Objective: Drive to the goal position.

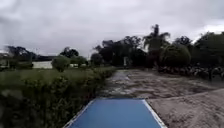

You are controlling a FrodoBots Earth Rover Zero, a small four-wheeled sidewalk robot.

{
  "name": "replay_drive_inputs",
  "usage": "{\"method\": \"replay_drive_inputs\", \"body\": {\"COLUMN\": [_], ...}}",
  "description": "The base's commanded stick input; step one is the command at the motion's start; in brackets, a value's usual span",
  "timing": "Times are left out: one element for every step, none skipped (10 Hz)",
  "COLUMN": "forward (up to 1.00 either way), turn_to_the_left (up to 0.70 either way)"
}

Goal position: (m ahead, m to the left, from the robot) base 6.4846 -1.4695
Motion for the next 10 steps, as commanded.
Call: {"method": "replay_drive_inputs", "body": {"forward": [0.5,0.5,0.5,0.5,0.5,0.5,0.5,0.5,0.5,0.5], "turn_to_the_left": [0.0,0.0,0.0,0.0,0.0,0.0,0.0,0.0,-0.33,-0.32]}}
